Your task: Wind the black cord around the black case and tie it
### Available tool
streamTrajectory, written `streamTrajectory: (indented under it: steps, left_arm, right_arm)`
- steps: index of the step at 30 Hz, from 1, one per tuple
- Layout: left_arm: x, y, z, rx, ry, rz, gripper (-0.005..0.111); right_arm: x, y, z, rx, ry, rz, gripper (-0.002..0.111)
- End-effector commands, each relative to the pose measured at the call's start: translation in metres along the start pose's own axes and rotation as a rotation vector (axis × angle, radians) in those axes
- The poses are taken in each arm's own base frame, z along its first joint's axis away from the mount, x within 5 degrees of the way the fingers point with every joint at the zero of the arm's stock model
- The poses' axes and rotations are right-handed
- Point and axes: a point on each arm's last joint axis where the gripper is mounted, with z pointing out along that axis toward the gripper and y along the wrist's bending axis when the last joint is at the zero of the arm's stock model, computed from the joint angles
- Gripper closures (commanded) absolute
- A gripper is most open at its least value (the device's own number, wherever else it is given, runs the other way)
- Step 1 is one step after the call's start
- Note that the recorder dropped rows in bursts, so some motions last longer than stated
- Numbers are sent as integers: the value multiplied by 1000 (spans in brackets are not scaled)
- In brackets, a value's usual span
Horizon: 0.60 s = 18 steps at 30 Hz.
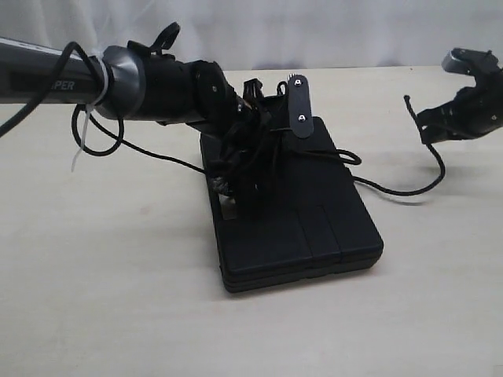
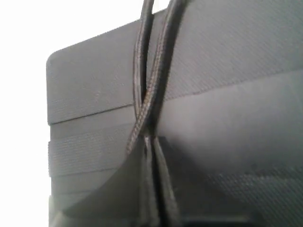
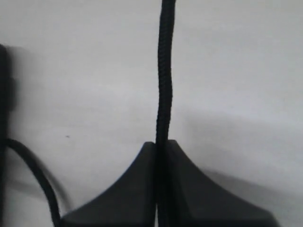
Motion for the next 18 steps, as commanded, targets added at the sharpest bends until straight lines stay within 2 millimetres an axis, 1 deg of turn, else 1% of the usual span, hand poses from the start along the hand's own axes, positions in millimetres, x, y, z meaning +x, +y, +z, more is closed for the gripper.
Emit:
streamTrajectory:
  steps: [1, 2, 3, 4, 5, 6, 8, 10, 11, 12, 13, 15, 18]
  left_arm:
    - [-10, 14, -15, -92, -87, -217, 107]
    - [-8, 21, -18, -110, -120, -337, 107]
    - [-7, 23, -19, -110, -132, -389, 107]
    - [-2, 28, -21, -104, -144, -461, 107]
    - [1, 29, -22, -93, -143, -475, 107]
    - [4, 27, -23, -41, -138, -411, 107]
    - [7, 18, -23, 77, -120, -229, 106]
    - [8, 15, -24, 106, -116, -163, 95]
    - [9, 15, -24, 101, -107, -114, 82]
    - [11, 16, -22, 86, -93, -94, 71]
    - [15, 17, -18, 68, -69, -63, 60]
    - [21, 15, -10, 60, -36, -21, 54]
    - [21, 15, -10, 62, -32, -9, 54]
  right_arm:
    - [-10, 40, -25, -28, -18, -138, 104]
    - [-4, 50, -28, -11, -9, -189, 104]
    - [0, 55, -28, -10, -7, -210, 104]
    - [8, 64, -29, 2, -9, -267, 104]
    - [11, 67, -29, 4, -8, -290, 104]
    - [16, 74, -31, 15, -14, -321, 104]
    - [16, 78, -40, 11, -22, -320, 104]
    - [15, 82, -49, 4, -30, -329, 104]
    - [15, 84, -53, -4, -28, -333, 104]
    - [16, 84, -53, -9, -25, -334, 104]
    - [16, 85, -54, -11, -23, -334, 104]
    - [17, 85, -53, -19, -19, -326, 104]
    - [16, 85, -53, -20, -19, -325, 104]
